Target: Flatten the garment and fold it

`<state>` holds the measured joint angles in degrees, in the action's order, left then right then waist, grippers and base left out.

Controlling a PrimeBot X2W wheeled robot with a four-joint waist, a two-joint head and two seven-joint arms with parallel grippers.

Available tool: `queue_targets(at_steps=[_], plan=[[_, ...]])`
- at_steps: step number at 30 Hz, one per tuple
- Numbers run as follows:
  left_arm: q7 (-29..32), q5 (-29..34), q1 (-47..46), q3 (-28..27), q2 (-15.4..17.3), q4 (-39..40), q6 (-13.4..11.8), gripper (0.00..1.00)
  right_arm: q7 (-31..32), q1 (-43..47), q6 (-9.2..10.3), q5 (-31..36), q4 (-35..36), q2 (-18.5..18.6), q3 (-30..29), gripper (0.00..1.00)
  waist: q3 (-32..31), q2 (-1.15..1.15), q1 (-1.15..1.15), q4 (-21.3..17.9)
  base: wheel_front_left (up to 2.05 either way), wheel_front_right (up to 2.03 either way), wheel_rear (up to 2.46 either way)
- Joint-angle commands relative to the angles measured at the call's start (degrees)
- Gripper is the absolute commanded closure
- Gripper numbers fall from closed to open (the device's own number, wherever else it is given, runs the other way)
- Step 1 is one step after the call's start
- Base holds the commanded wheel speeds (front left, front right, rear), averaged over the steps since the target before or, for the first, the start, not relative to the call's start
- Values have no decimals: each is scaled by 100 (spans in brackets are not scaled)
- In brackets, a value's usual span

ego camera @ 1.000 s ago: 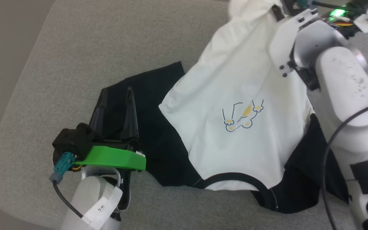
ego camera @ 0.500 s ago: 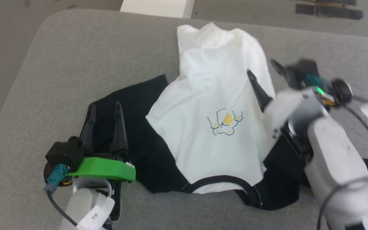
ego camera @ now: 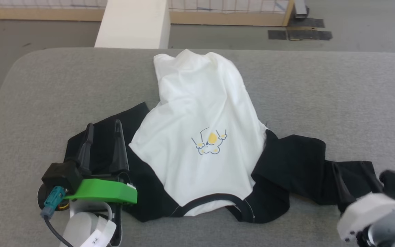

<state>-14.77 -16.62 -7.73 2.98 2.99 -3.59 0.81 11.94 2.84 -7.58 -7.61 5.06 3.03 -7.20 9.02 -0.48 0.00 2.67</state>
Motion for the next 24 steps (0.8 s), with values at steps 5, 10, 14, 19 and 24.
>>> queue_targets(at_steps=[5,10,14,19,24], plan=[[-23,46,37,-69,-11,16,54,0,503,284,9,-326,-216,-13,-258,0,40,46,0,-209,0,0,0],[-23,45,-14,-40,-11,5,62,0,781,89,9,-523,-779,-14,-309,0,133,46,0,-194,0,0,0],[-23,34,-61,-29,-11,-24,81,0,1020,-179,9,-556,-1169,-14,-247,0,212,46,0,-145,0,0,0],[-23,6,-105,-2,-11,-46,77,0,1722,-411,9,-448,-1523,-14,-213,75,289,46,0,-53,0,0,0],[-23,-54,-185,78,-12,-33,47,0,1881,-873,9,145,-1287,-14,-877,100,394,46,0,86,0,0,0]])
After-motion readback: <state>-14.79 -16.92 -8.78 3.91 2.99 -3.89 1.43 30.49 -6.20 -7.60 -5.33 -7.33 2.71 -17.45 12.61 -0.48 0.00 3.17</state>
